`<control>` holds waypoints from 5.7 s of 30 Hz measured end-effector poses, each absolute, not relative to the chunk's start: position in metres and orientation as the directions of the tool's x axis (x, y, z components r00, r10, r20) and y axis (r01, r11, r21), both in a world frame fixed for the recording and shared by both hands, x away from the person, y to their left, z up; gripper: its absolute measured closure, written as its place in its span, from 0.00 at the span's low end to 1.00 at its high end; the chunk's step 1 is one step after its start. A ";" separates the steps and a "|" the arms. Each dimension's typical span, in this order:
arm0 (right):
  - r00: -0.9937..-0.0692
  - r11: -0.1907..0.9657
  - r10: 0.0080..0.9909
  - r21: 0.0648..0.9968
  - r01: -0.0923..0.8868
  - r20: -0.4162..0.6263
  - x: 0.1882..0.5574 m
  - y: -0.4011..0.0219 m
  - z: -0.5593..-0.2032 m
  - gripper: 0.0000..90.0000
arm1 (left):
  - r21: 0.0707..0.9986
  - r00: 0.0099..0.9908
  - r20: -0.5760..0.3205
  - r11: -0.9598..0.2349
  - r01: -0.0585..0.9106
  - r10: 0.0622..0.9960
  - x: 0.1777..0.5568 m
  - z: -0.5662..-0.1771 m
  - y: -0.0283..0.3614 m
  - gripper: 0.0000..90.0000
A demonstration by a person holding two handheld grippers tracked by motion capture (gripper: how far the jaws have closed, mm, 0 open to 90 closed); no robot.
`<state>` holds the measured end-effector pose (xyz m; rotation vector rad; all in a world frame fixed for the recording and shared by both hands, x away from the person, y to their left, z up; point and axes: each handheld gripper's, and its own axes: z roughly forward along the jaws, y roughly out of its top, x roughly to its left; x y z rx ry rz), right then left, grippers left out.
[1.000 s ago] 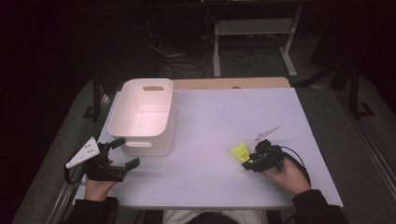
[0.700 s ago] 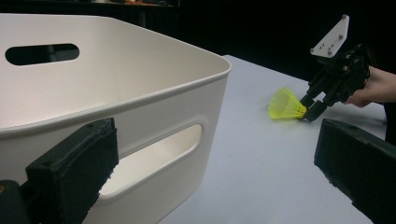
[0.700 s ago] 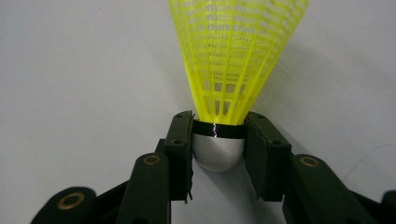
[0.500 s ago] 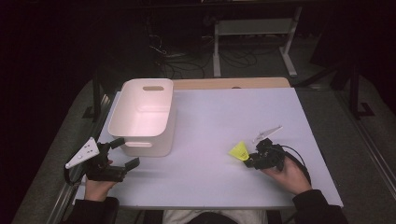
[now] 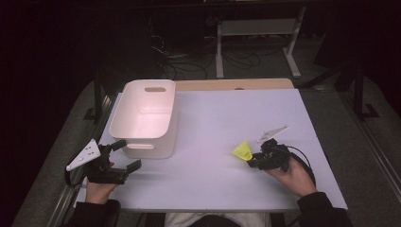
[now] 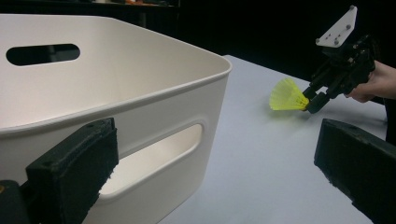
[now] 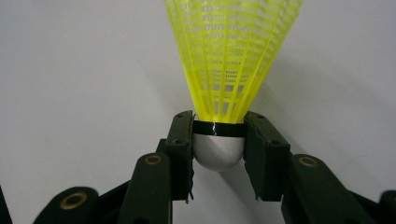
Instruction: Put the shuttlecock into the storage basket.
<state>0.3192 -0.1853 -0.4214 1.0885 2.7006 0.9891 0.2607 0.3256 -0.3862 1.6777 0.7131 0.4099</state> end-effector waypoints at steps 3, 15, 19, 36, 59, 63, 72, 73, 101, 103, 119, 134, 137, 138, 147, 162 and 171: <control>-0.750 0.543 0.639 0.589 0.598 0.171 0.320 -0.186 -0.418 0.70 | 0.967 0.749 -0.109 -0.105 0.232 0.653 0.261 -0.386 0.326 0.00; -0.755 0.538 0.636 0.611 0.581 0.157 0.321 -0.188 -0.402 0.70 | 0.967 0.749 -0.110 -0.105 0.234 0.654 0.261 -0.386 0.326 0.00; -0.756 0.543 0.638 0.613 0.574 0.144 0.322 -0.187 -0.397 0.70 | 0.967 0.749 -0.109 -0.105 0.232 0.653 0.261 -0.386 0.326 0.00; -0.765 0.551 0.630 0.620 0.560 0.131 0.327 -0.186 -0.380 0.70 | 0.967 0.748 -0.110 -0.105 0.234 0.654 0.261 -0.386 0.326 0.00; -0.788 0.568 0.607 0.639 0.520 0.102 0.334 -0.178 -0.350 0.70 | 0.967 0.748 -0.109 -0.105 0.233 0.655 0.261 -0.386 0.326 0.00; -0.792 0.570 0.602 0.641 0.515 0.101 0.335 -0.176 -0.345 0.70 | 0.967 0.748 -0.110 -0.104 0.233 0.655 0.261 -0.386 0.326 0.00; -0.800 0.576 0.593 0.644 0.503 0.095 0.338 -0.172 -0.334 0.70 | 0.967 0.747 -0.109 -0.104 0.233 0.656 0.261 -0.386 0.326 0.00; -0.803 0.578 0.589 0.646 0.499 0.093 0.339 -0.172 -0.332 0.70 | 0.967 0.747 -0.110 -0.104 0.233 0.656 0.261 -0.386 0.326 0.00; -0.821 0.596 0.567 0.654 0.466 0.068 0.348 -0.156 -0.300 0.70 | 0.967 0.746 -0.109 -0.104 0.233 0.657 0.261 -0.386 0.326 0.00; -0.824 0.599 0.563 0.655 0.461 0.065 0.348 -0.154 -0.299 0.70 | 0.967 0.746 -0.109 -0.104 0.233 0.657 0.261 -0.386 0.326 0.00; -0.839 0.606 0.541 0.667 0.434 0.054 0.353 -0.142 -0.285 0.70 | 0.967 0.746 -0.107 -0.105 0.232 0.657 0.261 -0.386 0.326 0.00; -0.854 0.616 0.519 0.673 0.410 0.045 0.358 -0.128 -0.274 0.70 | 0.967 0.747 -0.106 -0.105 0.230 0.656 0.261 -0.386 0.326 0.00; -0.856 0.618 0.515 0.675 0.404 0.041 0.359 -0.126 -0.273 0.70 | 0.967 0.747 -0.106 -0.105 0.231 0.657 0.261 -0.386 0.326 0.00; -0.857 0.616 0.514 0.676 0.404 0.044 0.359 -0.125 -0.272 0.70 | 0.967 0.747 -0.107 -0.105 0.231 0.657 0.261 -0.386 0.326 0.00; -0.864 0.620 0.502 0.681 0.389 0.036 0.362 -0.117 -0.267 0.70 | 0.967 0.747 -0.106 -0.106 0.230 0.656 0.261 -0.386 0.326 0.00; -0.879 0.631 0.476 0.684 0.364 0.029 0.366 -0.100 -0.261 0.70 | 0.967 0.748 -0.106 -0.106 0.230 0.656 0.261 -0.386 0.326 0.00; -0.886 0.636 0.462 0.685 0.355 0.030 0.370 -0.088 -0.261 0.70 | 0.967 0.748 -0.106 -0.107 0.231 0.655 0.261 -0.386 0.326 0.00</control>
